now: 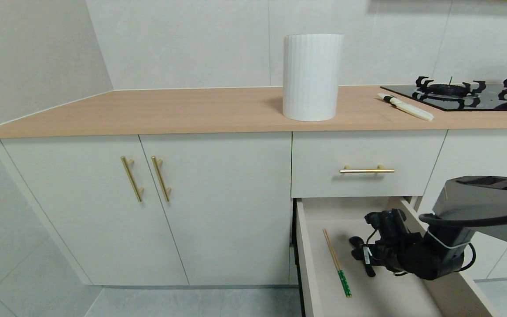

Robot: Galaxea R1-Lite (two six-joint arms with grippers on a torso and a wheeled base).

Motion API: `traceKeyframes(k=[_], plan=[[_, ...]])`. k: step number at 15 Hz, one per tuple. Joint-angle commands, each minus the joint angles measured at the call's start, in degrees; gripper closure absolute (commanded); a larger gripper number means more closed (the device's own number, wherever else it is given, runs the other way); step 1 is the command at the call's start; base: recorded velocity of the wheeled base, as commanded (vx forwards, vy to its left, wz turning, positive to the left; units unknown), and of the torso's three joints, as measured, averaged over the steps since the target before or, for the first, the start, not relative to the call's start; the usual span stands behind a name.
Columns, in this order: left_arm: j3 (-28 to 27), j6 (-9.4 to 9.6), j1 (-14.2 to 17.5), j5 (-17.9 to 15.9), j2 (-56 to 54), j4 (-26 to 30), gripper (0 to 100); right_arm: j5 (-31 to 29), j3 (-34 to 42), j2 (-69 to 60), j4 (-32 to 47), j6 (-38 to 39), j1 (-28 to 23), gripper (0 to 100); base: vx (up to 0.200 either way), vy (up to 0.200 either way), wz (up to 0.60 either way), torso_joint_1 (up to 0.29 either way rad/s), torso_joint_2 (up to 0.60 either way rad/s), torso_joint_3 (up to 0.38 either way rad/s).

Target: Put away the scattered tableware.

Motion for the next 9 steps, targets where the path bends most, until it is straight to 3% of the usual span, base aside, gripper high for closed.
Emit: traceKeyframes(k=[1, 9], plan=[[0.0, -0.02, 0.01, 0.04, 0.02, -0.01, 0, 0.4, 5.7, -15.7, 4.61, 0.04, 1.42, 0, 0.0, 0.0, 0.0, 0.0, 0.0, 0.0], [0.0, -0.02, 0.01, 0.04, 0.02, -0.01, 0, 5.06, 11.41, -45.06, 27.46, 0.65, 8.81, 0, 0.0, 0.0, 0.0, 0.0, 0.0, 0.0]])
